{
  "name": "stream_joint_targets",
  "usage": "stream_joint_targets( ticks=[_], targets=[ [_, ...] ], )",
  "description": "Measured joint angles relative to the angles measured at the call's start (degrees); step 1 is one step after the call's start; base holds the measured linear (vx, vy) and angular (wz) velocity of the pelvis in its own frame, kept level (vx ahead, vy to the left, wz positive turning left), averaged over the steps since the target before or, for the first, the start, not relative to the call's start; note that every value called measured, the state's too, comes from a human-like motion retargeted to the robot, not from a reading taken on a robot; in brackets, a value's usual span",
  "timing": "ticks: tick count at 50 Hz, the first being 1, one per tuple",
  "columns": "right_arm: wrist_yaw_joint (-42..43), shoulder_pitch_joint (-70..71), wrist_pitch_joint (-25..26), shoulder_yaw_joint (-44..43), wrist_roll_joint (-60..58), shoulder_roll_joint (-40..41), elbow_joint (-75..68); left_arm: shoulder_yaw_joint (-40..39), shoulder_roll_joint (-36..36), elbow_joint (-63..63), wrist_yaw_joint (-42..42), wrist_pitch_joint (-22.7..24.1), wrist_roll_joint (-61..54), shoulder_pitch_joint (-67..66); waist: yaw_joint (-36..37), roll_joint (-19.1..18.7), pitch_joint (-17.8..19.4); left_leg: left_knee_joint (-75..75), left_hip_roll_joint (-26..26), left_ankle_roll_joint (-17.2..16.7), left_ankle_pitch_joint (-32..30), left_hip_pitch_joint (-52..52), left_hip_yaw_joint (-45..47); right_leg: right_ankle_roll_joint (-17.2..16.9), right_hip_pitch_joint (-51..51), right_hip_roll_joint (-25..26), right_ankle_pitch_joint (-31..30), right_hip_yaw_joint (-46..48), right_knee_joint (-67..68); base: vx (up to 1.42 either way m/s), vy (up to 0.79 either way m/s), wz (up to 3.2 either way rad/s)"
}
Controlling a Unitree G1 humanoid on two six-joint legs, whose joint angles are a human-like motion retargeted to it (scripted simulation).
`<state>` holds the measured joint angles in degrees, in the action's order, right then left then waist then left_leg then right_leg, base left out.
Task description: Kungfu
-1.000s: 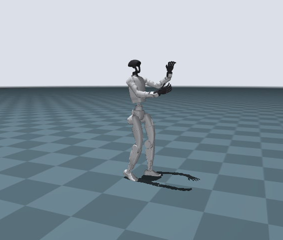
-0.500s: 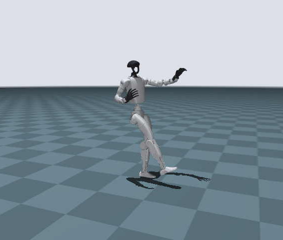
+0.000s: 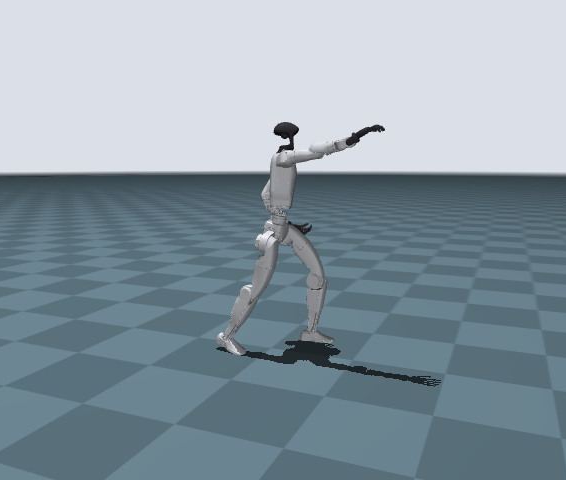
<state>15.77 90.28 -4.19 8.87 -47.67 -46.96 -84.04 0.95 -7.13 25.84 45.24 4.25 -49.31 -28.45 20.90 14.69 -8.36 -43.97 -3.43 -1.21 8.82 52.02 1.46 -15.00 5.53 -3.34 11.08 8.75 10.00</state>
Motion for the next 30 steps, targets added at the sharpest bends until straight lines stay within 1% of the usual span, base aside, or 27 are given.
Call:
stream_joint_targets(
  ticks=[2, 3, 5, 7, 10, 13, 15, 17, 20, 22, 25, 27, 28, 30],
  targets=[
    [-1.4, 0.3, -9.2, 0.6, 4.1, -0.8, 2.5, 0.7, -1.8, -0.8, 1.1, -0.8, 1.4, 0.4, -2.1, -0.3, 1.3, 0.7, -1.7, 0.0, -1.9, 0.5, -1.5, 0.0, -0.4, 1.2, 1.2, 1.1, 1.0, -0.24, -0.27, 1.13],
    [0.6, -0.2, -13.3, 0.0, 3.9, -0.5, 4.4, 1.1, -2.1, -0.8, 1.4, -1.5, 1.3, 0.5, -2.7, -1.0, 1.6, 1.0, -1.7, -0.2, -2.6, 0.6, -1.9, 0.0, -0.6, 1.7, 1.3, 1.9, 1.3, -0.22, -0.12, 0.5],
    [9.5, -1.3, -17.9, -0.6, 1.7, 0.5, 6.8, 1.7, -2.3, -0.7, 1.7, -2.3, 0.5, 0.4, -3.8, -2.2, 1.5, 1.6, -0.8, -0.5, -3.9, 0.9, -1.8, 0.0, -0.9, 2.3, 0.7, 2.8, 1.1, -0.14, -0.03, 0.0],
    [12.6, -2.3, -19.2, 0.2, -0.1, 1.6, 7.2, 1.2, -2.5, -1.2, 2.1, -2.7, 1.0, -0.1, -4.8, -2.2, 0.7, 2.5, 0.1, -0.3, -4.6, 0.9, -0.3, 0.0, -1.3, 2.2, -0.1, 2.2, 0.3, 0.0, 0.02, -0.19],
    [9.2, -3.6, -18.6, 0.5, -0.1, 2.8, 7.8, -0.2, -4.4, -2.7, 2.2, -3.1, 3.0, 0.3, -5.5, -1.6, -0.4, 4.3, 1.3, 0.4, -4.0, 0.6, 2.8, 0.0, -2.1, 1.2, -2.2, 1.5, -1.1, 0.07, 0.0, -0.25],
    [8.0, -4.7, -18.9, -0.3, 4.3, 3.0, 9.8, -1.1, -8.7, -2.8, 3.0, -3.6, 6.5, 2.8, -5.1, -1.4, -0.8, 4.9, 3.1, 1.0, -2.8, 0.2, 4.3, 0.0, -2.3, 1.8, -5.9, 1.9, -2.5, 0.19, -0.11, -0.35],
    [8.4, -5.7, -20.6, -1.2, 7.9, 3.1, 11.7, -1.6, -12.3, -2.6, 4.2, -4.4, 8.9, 5.0, -4.9, -1.9, -1.3, 4.3, 4.6, 0.4, -2.4, 0.5, 3.2, 0.0, -2.7, 3.5, -9.4, 2.7, -3.0, 0.24, -0.18, -0.48],
    [9.4, -6.9, -22.3, -1.6, 11.4, 4.1, 13.3, -2.4, -15.6, -2.1, 5.0, -5.6, 10.6, 7.7, -4.5, -2.7, -2.0, 4.0, 6.8, -0.9, -1.6, 0.2, 1.7, 0.0, -3.6, 5.4, -14.3, 3.9, -2.1, 0.28, -0.19, -0.62],
    [9.5, -9.5, -26.8, -1.7, 18.2, 6.9, 16.0, -4.1, -19.9, 0.1, 4.5, -6.2, 13.9, 13.7, -4.3, -4.1, -3.4, 4.8, 9.6, -2.2, 0.6, -2.0, 0.5, 0.0, -5.7, 7.0, -24.3, 6.1, 1.6, 0.29, -0.14, -0.58],
    [6.0, -12.1, -32.3, -1.1, 26.3, 9.3, 19.5, -4.8, -21.9, 4.8, 0.5, -4.0, 18.5, 20.8, -4.7, -4.9, -4.1, 7.5, 10.5, -2.1, 1.2, -5.3, 0.8, 0.0, -7.8, 7.1, -31.0, 7.0, 6.8, 0.34, 0.02, -0.45],
    [-3.2, -15.2, -40.5, 0.3, 37.8, 12.2, 27.6, -3.9, -22.7, 13.6, -6.5, 4.8, 28.6, 34.6, -6.0, -7.3, -4.6, 12.7, 10.7, -1.4, 1.2, -11.0, 0.8, 0.0, -12.2, 6.8, -38.8, 8.0, 16.6, 0.48, 0.25, -0.13],
    [-6.7, -17.0, -44.0, 2.1, 43.0, 14.2, 34.9, -2.5, -21.7, 19.4, -10.4, 9.8, 33.8, 44.4, -8.0, -8.5, -5.2, 15.9, 9.5, -0.8, 1.1, -14.8, 0.2, 0.0, -16.2, 7.2, -31.5, 5.9, 22.2, 0.49, 0.29, 0.43],
    [-7.4, -17.8, -44.7, 3.2, 45.1, 15.0, 39.0, -1.8, -20.4, 22.3, -12.0, 11.8, 35.2, 49.4, -9.3, -9.0, -5.6, 17.6, 8.3, -0.1, 1.0, -16.7, -0.1, 0.0, -18.3, 7.4, -26.9, 4.5, 24.3, 0.62, 0.31, 0.76],
    [-7.9, -19.1, -45.1, 5.5, 48.9, 17.2, 46.7, -1.4, -16.5, 27.2, -13.0, 16.3, 35.0, 58.4, -12.5, -9.8, -6.5, 21.3, 5.6, 1.4, 0.5, -20.6, -1.2, 0.0, -22.4, 7.6, -19.9, 2.5, 26.1, 0.67, 0.31, 0.95]
  ],
)
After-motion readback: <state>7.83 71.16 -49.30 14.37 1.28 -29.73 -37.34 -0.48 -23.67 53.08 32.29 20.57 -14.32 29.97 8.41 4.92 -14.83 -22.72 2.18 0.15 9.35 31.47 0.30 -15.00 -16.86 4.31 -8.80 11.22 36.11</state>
